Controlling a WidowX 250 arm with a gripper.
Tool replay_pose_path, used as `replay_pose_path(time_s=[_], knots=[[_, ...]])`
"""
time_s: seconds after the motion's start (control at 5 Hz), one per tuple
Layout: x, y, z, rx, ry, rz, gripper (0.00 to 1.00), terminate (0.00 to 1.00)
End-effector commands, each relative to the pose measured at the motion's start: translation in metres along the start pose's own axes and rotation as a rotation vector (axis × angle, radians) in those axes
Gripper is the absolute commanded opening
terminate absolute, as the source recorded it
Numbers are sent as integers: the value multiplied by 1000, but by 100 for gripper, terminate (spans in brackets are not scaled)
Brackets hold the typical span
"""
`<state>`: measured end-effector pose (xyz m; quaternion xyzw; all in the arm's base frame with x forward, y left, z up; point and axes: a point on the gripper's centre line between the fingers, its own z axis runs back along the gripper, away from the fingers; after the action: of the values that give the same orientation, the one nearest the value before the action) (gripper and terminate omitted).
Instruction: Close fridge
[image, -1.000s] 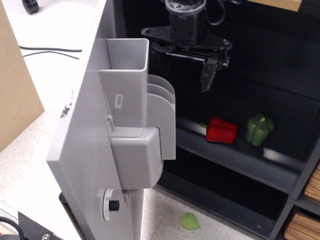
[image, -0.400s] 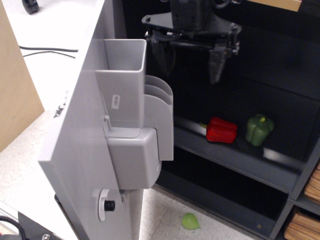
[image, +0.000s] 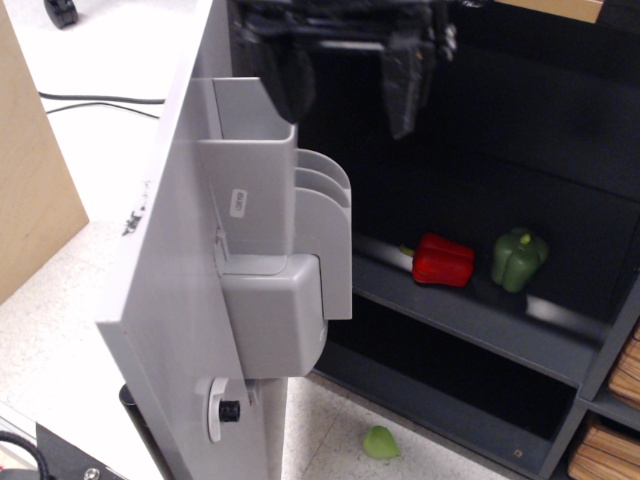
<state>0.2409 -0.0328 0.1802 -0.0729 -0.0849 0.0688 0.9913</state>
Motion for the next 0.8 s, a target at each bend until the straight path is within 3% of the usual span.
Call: replay_pose_path(time_s=[0.0, 0.6], knots=[[-25, 23, 42, 5, -9, 51, 100, 0], [-51, 55, 25, 106, -3, 105, 100, 0]])
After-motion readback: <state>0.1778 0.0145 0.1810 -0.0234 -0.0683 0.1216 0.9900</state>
